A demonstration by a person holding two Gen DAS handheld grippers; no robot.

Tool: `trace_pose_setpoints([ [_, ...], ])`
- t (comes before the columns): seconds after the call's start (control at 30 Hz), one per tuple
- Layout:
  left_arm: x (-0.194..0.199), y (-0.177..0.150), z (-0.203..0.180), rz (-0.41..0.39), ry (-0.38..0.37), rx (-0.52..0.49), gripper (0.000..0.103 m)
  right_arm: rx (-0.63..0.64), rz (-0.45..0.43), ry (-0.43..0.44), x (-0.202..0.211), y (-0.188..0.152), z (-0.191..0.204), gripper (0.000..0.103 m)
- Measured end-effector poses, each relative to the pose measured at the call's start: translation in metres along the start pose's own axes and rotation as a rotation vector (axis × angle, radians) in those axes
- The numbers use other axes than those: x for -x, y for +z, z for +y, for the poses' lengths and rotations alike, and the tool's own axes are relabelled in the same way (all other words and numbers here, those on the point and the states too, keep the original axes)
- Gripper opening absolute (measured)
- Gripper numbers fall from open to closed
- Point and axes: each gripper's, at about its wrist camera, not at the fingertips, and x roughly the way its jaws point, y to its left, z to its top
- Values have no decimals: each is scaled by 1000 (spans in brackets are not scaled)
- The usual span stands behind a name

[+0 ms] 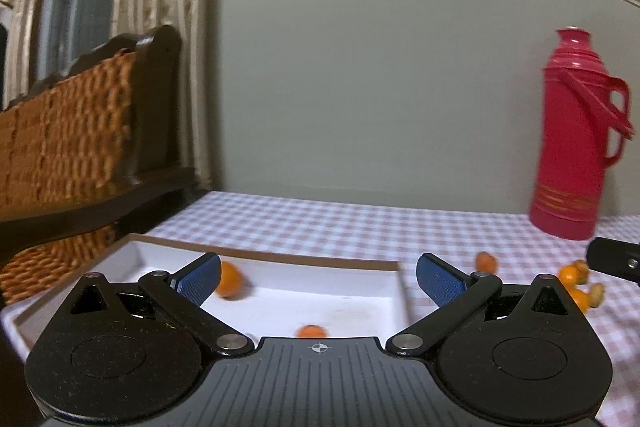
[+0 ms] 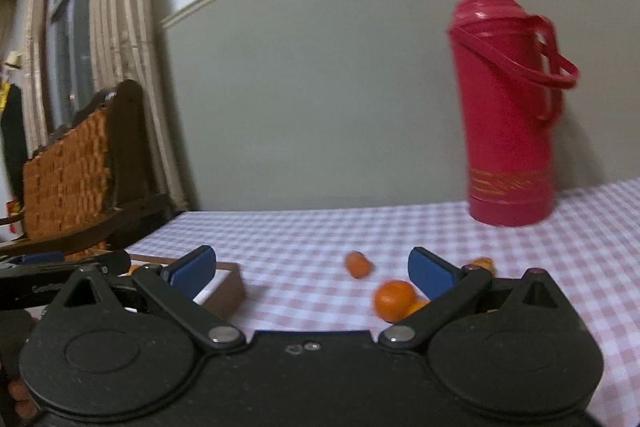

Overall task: Organize fruits
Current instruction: 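Withdraw both open tools from the box toward the fruit pile, then move the right tool toward the olive-green fruit while the left tool approaches the oranges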

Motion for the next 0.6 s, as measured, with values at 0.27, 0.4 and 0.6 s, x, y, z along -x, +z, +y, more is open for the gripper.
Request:
trace_pose_setpoints([
  [0.27, -1, -3, -39, 28, -86, -31, 103, -42, 12, -88, 5, -1, -30, 97],
  [0.4, -3, -5, -55, 44, -120, -42, 103, -63, 34, -119, 4, -3, -42, 94],
  [0.6, -9, -8, -79, 69, -161, -67, 103, -92, 68, -159, 0, -5, -55, 86],
])
